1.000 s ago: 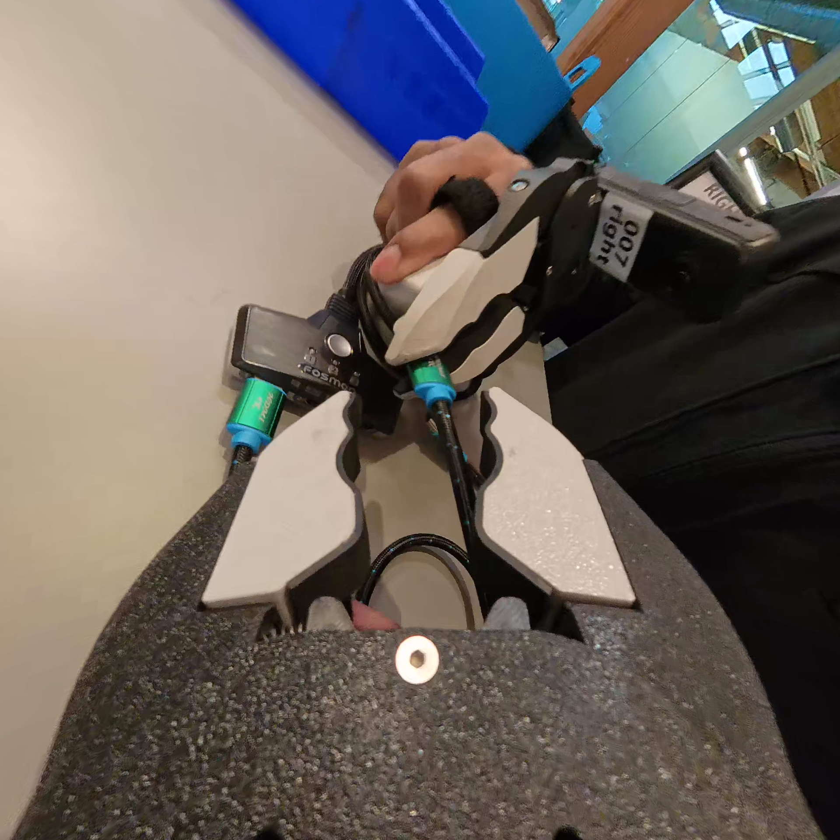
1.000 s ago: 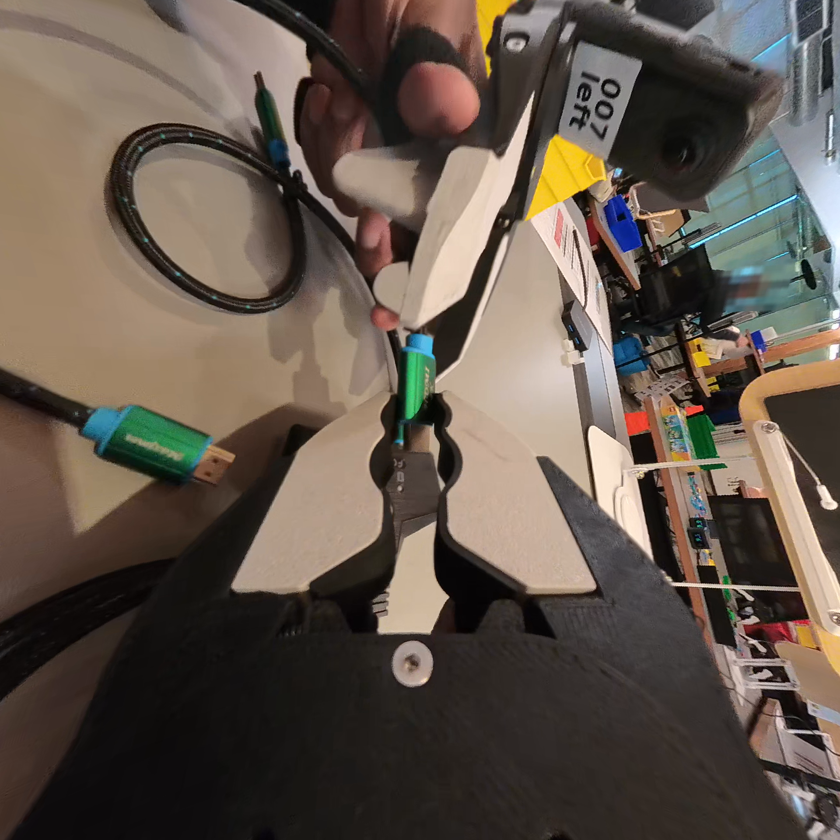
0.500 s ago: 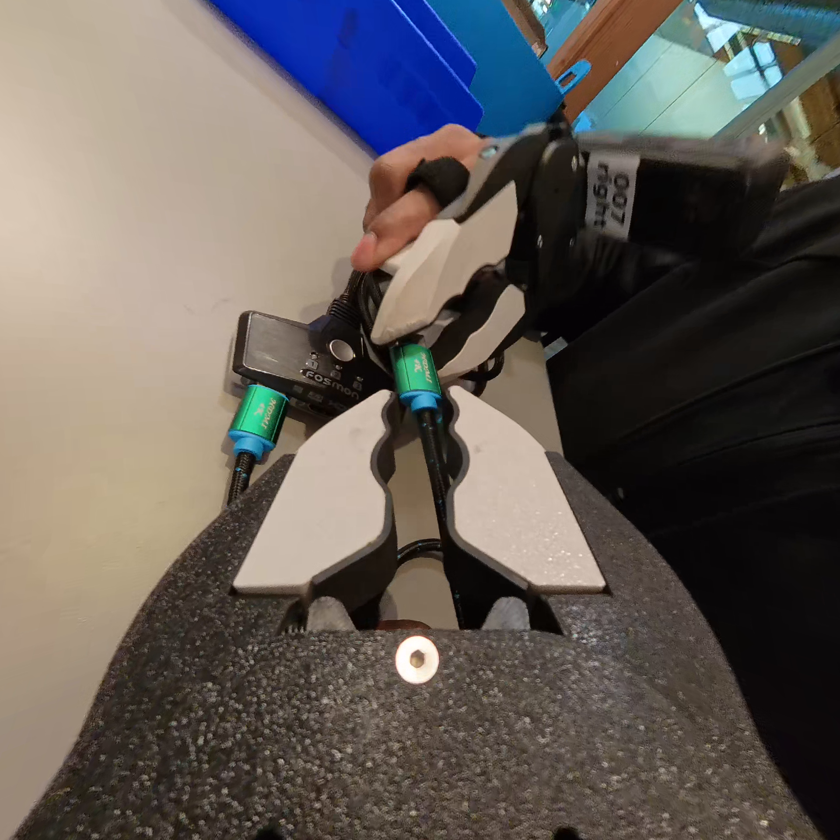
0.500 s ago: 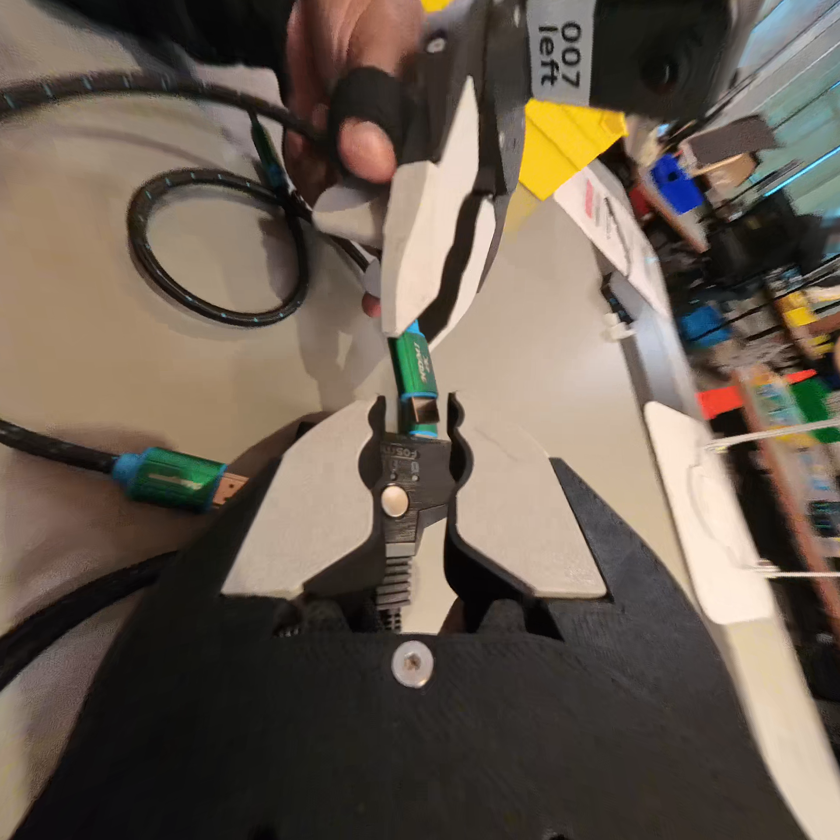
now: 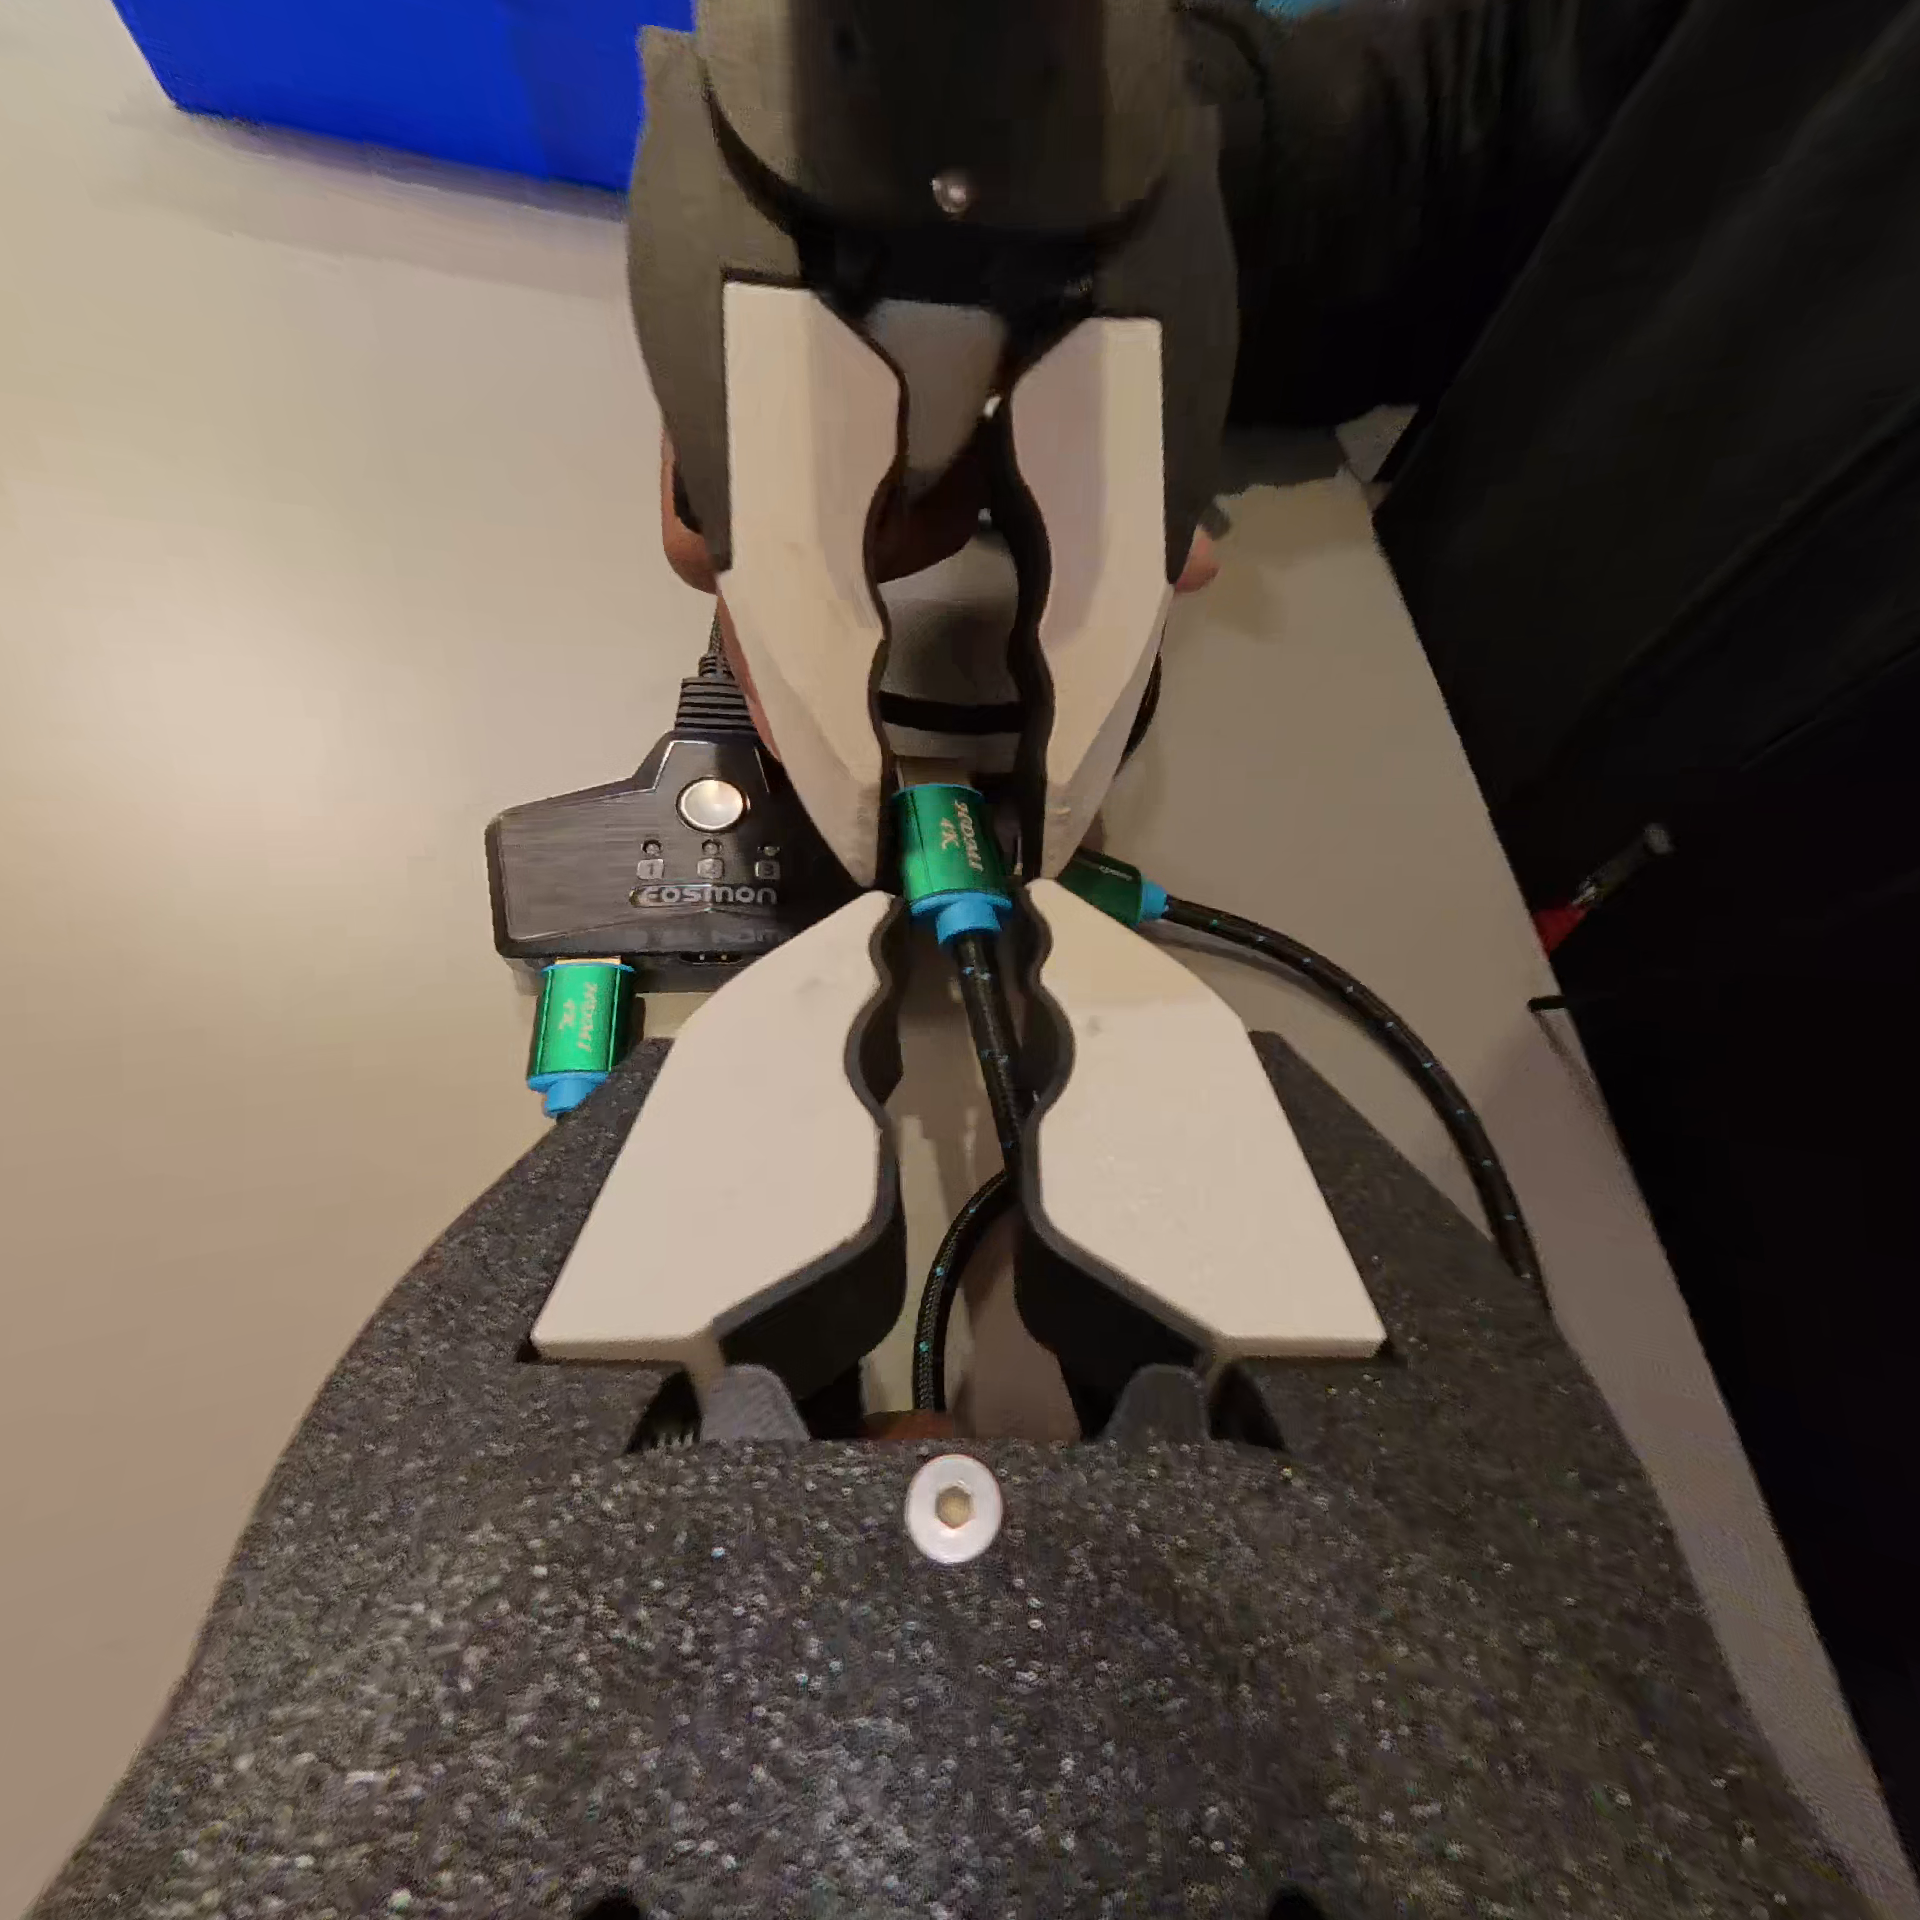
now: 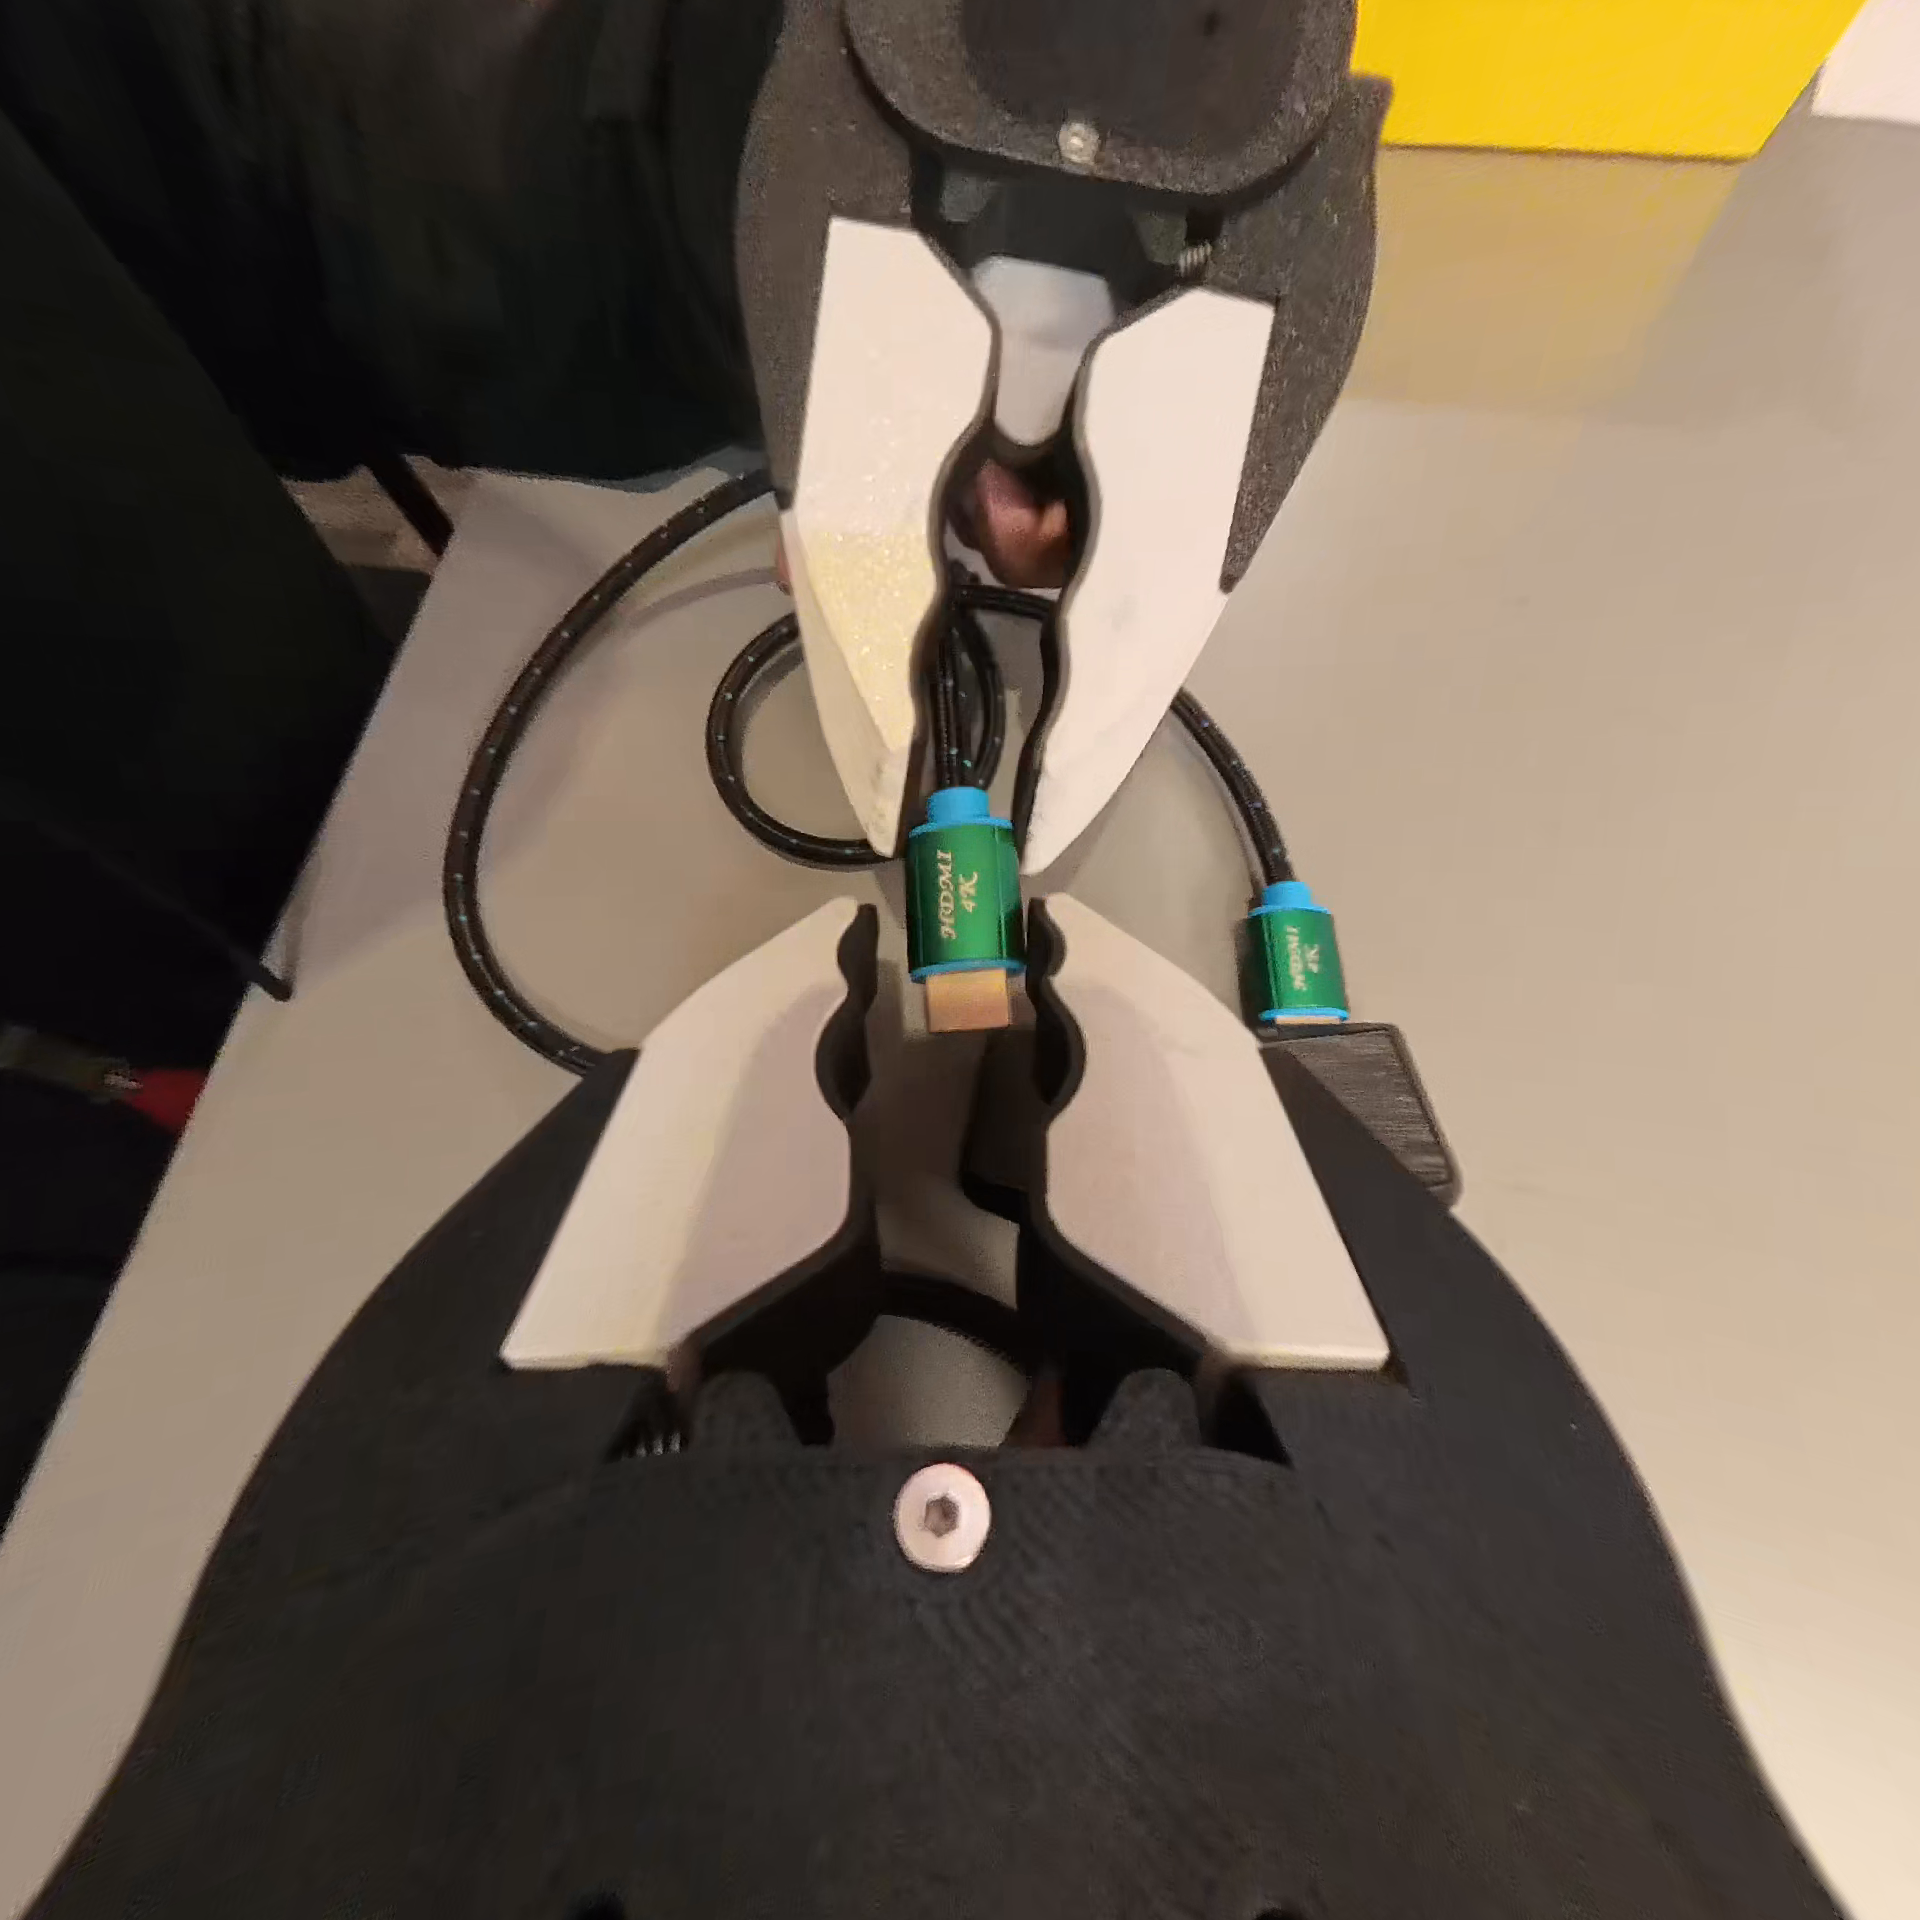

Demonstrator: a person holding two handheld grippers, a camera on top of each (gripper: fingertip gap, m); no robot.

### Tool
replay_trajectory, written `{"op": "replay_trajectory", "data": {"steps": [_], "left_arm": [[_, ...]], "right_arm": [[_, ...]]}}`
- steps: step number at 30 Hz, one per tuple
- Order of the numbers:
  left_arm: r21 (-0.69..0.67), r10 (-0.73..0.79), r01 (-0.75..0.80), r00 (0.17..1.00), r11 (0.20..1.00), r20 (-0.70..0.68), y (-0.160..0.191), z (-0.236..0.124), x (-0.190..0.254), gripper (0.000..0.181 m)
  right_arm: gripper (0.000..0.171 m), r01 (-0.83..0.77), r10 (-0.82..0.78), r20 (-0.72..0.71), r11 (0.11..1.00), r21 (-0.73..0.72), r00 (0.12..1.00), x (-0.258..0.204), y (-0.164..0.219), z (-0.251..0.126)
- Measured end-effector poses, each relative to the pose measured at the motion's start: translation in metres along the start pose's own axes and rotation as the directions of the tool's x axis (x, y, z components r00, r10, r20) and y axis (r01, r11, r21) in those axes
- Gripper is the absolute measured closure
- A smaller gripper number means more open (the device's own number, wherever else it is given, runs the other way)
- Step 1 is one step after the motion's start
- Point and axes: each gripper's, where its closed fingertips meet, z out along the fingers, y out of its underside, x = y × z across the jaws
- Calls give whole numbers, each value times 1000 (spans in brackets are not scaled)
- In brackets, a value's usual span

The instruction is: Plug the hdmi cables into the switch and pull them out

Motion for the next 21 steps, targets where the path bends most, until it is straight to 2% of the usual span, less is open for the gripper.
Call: {"op": "replay_trajectory", "data": {"steps": [3, 6, 9, 11, 13, 17, 21], "left_arm": [[-21, 79, -79, 997, 997, 19, 1, 2, 2, 162], [-48, 94, -92, 995, 995, 36, 5, 3, 1, 162], [-18, -74, 75, 997, 997, 30, 5, 1, -7, 156], [20, -210, 211, 977, 977, -41, 3, -3, -6, 146], [61, -295, 303, 949, 951, -113, -2, -6, -5, 143], [103, -371, 391, 913, 915, -170, -9, -10, -5, 144], [85, -404, 422, 899, 903, -171, -7, -5, -6, 155]], "right_arm": [[149, -58, 58, 24, 998, -23, 998, -1, 2, 2], [149, -36, 36, 3, 999, -40, 999, 0, 6, 4], [149, 26, -28, -58, 999, -23, 998, 8, 5, 3], [149, 87, -86, -90, 996, 8, 992, 9, -1, 1], [149, 169, -165, -138, 986, 13, 977, 10, -4, 0], [149, 327, -322, -242, 945, -20, 915, 15, -6, 0], [149, 385, -380, -292, 922, -45, 878, 18, -8, 3]]}}
